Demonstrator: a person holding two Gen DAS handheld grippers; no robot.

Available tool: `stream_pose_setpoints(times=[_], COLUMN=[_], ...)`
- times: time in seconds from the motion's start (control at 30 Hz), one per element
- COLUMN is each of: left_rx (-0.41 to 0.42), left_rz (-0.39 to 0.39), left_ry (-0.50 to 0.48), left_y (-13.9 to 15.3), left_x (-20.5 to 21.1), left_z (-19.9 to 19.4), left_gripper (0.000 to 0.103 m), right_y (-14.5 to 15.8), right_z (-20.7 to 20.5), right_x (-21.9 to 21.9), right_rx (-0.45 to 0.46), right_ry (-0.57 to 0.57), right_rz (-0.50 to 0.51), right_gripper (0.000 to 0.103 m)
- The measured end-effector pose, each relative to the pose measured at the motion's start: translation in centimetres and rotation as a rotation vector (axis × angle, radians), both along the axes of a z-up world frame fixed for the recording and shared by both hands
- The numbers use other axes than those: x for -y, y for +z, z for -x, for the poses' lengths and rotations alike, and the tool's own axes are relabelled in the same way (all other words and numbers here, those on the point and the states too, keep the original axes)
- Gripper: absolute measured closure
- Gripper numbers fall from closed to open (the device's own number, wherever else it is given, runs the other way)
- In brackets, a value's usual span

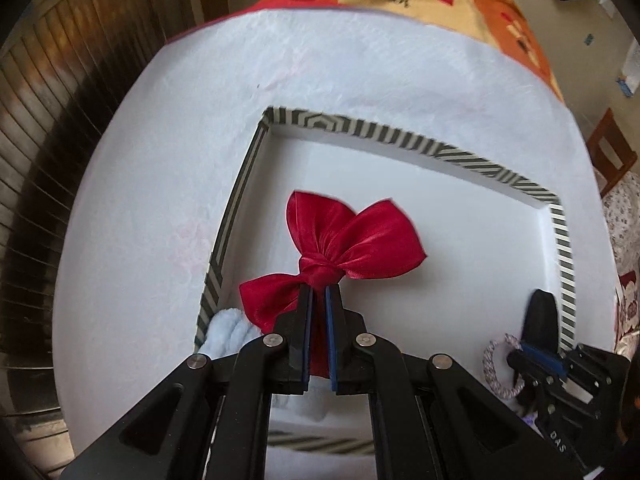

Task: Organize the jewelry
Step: 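Carry the red bow to the tray with left tool while right places grey bracelet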

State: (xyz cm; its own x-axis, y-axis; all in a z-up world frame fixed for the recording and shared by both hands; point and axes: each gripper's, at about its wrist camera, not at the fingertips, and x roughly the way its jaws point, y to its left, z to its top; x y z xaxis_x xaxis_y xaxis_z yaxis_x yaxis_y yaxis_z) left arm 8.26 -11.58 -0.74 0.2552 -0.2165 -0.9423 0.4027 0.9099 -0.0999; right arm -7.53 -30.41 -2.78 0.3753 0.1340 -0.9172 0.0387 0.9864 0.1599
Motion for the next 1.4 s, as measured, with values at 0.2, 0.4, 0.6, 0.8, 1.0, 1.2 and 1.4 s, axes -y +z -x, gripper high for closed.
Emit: stream_pose_setpoints(times=[0.2, 0.4, 0.6, 0.8, 1.0, 1.2, 1.4], left_rx=[0.000, -0.010, 0.022, 0.020, 0.015, 0.054, 0.072], left_rz=[-0.011, 0.000, -0.001, 0.008, 0.017, 0.017, 0.041], left_ry=[0.004, 0.020, 0.006, 0.012, 0.015, 0.020, 0.033], left_y=[-0.8, -1.2, -0.2, 0.6, 1.5, 2.8, 4.2], left_x=[0.3, 0.3, 0.4, 0.4, 0.0, -0.7, -2.0], left_z=[-0.6, -1.2, -0.5, 0.1, 1.1, 2.6, 4.6], left_gripper=[0.103, 0.103, 0.101, 0.090, 0.090, 0.089, 0.089], right_y=[-0.6, -0.7, 0.3, 1.2, 1.8, 2.8, 3.9], right_z=[-0.1, -0.3, 0.5, 1.2, 1.8, 2.8, 4.1], right_x=[-0.2, 0.0, 0.5, 0.1, 0.2, 0.1, -0.3], right_rx=[-0.006, -0.011, 0.010, 0.024, 0.031, 0.050, 0.070], right_ry=[0.009, -0.009, -0.040, -0.042, -0.062, -0.082, -0.097], right_rz=[0.016, 0.026, -0.034, -0.035, -0.040, -0.041, -0.044], right_gripper=[0.094, 0.094, 0.074, 0.067, 0.064, 0.056, 0.053])
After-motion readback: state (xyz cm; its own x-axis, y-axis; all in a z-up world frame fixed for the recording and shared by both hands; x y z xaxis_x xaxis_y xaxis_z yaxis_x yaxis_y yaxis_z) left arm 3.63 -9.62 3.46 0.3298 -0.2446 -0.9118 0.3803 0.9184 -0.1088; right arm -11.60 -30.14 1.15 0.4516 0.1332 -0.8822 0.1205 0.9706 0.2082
